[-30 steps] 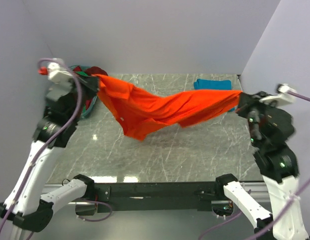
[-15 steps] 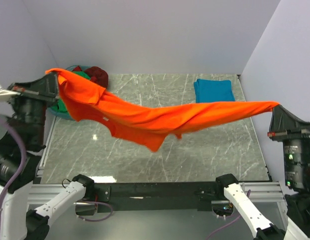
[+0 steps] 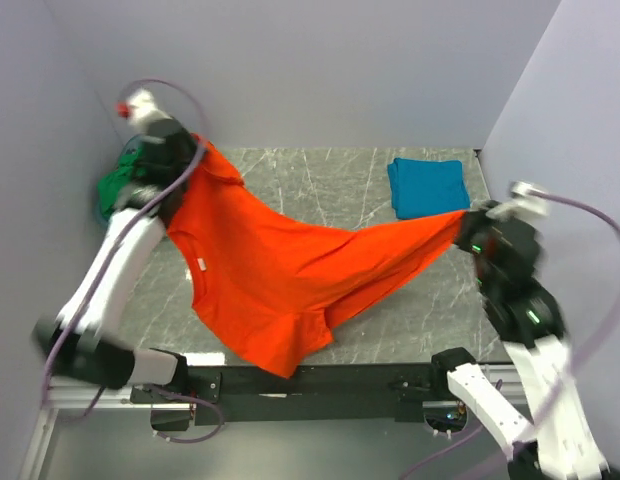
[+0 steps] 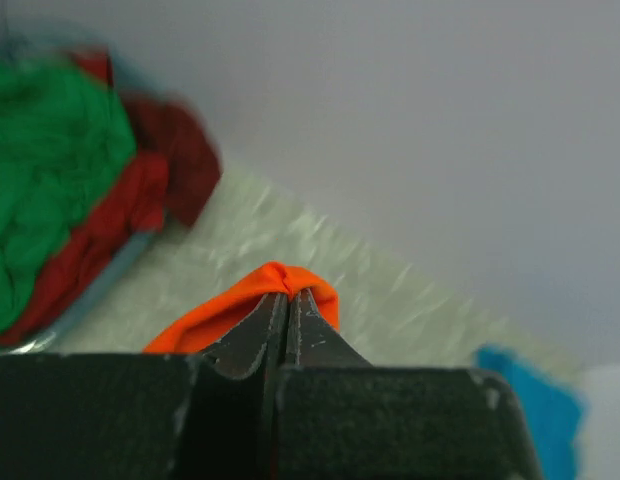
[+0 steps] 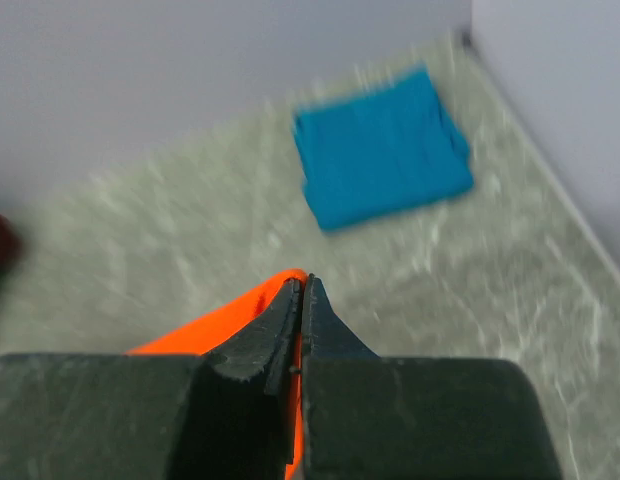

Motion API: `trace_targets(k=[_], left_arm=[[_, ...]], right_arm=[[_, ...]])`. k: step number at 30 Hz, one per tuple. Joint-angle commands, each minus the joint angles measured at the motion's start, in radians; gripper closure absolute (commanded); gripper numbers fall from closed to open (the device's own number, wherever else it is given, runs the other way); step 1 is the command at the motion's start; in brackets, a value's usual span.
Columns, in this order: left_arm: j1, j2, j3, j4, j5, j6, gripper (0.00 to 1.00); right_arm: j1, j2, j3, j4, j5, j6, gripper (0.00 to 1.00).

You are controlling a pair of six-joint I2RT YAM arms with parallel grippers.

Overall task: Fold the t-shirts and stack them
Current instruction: Flatten the tshirt out

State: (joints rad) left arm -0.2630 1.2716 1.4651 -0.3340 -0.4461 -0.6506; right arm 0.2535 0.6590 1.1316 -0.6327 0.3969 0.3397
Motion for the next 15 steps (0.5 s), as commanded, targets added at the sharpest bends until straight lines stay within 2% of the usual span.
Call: trace_targets(k=[1,3,6,8,9,10,11,12,13,15], left_arm=[[0.019,0.135,-0.142,0.109,0.217,-0.015,0.99],[0.019,0.189,-0.19,0.167,0.247,-0.026,1.0],[0.019,0.207,-0.267,0.216,0.256,-0.043,0.98],[0.019,0.2,-0.301,0.228,0.251,-0.041,0.86],[0.019,0.198,-0.304,0.216,0.242,-0.038,0.74],[0.018,0.196,-0.295,0.195,0.222,-0.059,0.63],[0.018,0.189,-0.287,0.128,0.204,-0.075,0.49],[0.018,0.183,-0.281,0.097,0.167,-0.087,0.01],[0.016,0.172,-0.276,0.073,0.156,-0.087,0.01],[0.007,0.115,-0.298,0.07,0.147,-0.081,0.01]], right_arm=[[-0.025,0.151,-0.147,0.103,0.008,0.044,1.0],[-0.045,0.264,-0.203,0.139,-0.094,0.057,1.0],[-0.086,0.416,-0.198,0.145,-0.176,0.074,1.0],[-0.098,0.476,-0.184,0.139,-0.175,0.073,1.0],[-0.1,0.485,-0.176,0.137,-0.167,0.076,0.97],[-0.103,0.487,-0.176,0.146,-0.17,0.079,0.88],[-0.105,0.487,-0.176,0.152,-0.174,0.079,0.83],[-0.106,0.479,-0.181,0.157,-0.182,0.082,0.78],[-0.108,0.473,-0.179,0.166,-0.187,0.081,0.69],[-0.109,0.462,-0.181,0.168,-0.187,0.079,0.66]])
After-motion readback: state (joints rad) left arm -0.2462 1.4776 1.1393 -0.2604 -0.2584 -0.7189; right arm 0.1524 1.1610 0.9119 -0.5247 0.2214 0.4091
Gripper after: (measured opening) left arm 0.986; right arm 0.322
